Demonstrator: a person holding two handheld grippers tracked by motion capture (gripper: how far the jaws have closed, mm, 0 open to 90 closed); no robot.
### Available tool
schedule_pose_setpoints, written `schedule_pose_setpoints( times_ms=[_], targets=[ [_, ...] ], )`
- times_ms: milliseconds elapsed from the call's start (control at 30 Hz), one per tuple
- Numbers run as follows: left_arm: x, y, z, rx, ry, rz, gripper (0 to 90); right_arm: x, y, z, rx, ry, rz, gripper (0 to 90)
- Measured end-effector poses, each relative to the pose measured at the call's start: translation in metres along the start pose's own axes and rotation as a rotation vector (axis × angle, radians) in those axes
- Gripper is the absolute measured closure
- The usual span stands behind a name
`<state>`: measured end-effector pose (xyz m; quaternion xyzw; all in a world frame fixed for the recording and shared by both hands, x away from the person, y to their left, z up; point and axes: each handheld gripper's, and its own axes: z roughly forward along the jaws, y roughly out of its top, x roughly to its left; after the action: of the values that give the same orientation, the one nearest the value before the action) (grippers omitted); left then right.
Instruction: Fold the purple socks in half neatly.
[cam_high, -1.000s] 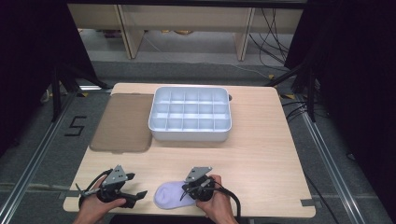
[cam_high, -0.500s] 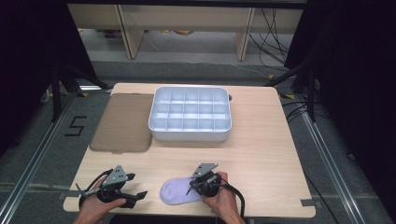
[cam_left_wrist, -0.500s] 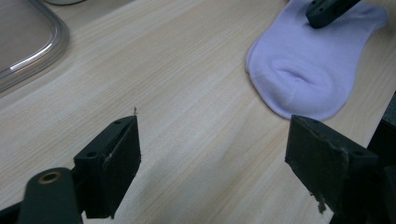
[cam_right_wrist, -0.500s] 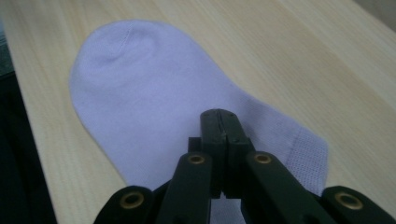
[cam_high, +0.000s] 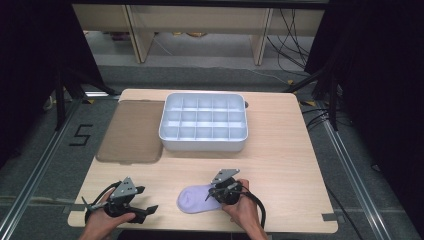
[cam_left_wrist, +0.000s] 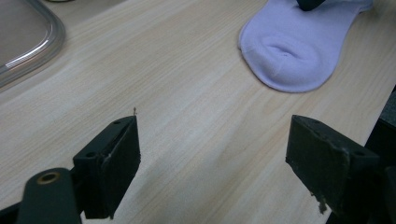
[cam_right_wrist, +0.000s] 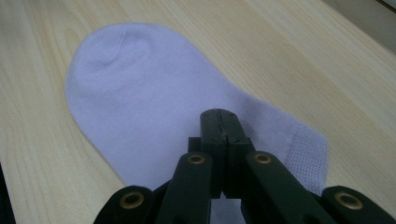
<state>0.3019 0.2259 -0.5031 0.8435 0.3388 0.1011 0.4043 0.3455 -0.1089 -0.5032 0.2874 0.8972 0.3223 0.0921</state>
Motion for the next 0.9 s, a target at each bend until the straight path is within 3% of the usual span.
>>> schedule_pose_setpoints(
  times_ms=[100,167,200,300,367,400,433,500,533,633,667,700,733,900],
  targets=[
    [0.000,0.000,0.000,0.008,0.007,0.011,17.0,-0.002,-0.001,-0.002,0.010,0.017,0.001,90.0],
    [0.000,0.000,0.001,0.008,0.011,0.003,17.0,-0.003,-0.002,-0.003,0.002,0.000,0.022,90.0],
    [-0.002,0.000,0.001,-0.005,-0.006,-0.018,17.0,-0.007,-0.002,-0.003,0.006,0.004,0.008,90.0],
    [-0.002,0.001,0.002,-0.009,-0.013,-0.028,16.9,-0.007,-0.003,-0.002,-0.006,-0.002,0.017,90.0],
    [0.000,0.002,0.003,0.003,-0.011,-0.007,16.8,-0.009,-0.002,-0.004,0.009,-0.001,0.020,90.0],
    [-0.002,0.003,0.005,-0.011,-0.025,-0.021,16.8,-0.010,-0.003,-0.002,-0.007,-0.010,0.012,90.0],
    [-0.002,0.004,0.006,0.000,-0.029,-0.013,16.8,-0.010,-0.002,-0.004,0.000,-0.010,0.041,90.0],
    [-0.005,0.008,0.014,-0.016,-0.045,-0.040,16.8,-0.012,-0.002,-0.003,-0.001,-0.017,0.024,90.0],
    [-0.005,0.010,0.017,-0.011,-0.044,-0.023,16.8,-0.013,-0.002,-0.003,0.007,-0.015,0.030,90.0],
    [-0.007,0.015,0.023,-0.023,-0.066,-0.029,18.4,-0.015,-0.001,-0.003,0.012,-0.012,0.026,90.0],
    [-0.008,0.017,0.026,-0.019,-0.074,-0.032,19.9,-0.016,-0.001,-0.002,-0.002,-0.032,0.024,90.0],
    [-0.008,0.020,0.029,-0.012,-0.082,-0.014,20.0,-0.017,-0.001,-0.002,0.001,-0.022,0.041,90.0],
    [-0.009,0.022,0.033,-0.008,-0.082,-0.022,20.1,-0.019,-0.001,-0.001,-0.004,-0.035,0.022,90.0],
    [-0.015,0.040,0.052,-0.017,-0.112,0.003,25.2,-0.020,0.000,-0.003,0.011,-0.016,0.024,90.0]
  ],
)
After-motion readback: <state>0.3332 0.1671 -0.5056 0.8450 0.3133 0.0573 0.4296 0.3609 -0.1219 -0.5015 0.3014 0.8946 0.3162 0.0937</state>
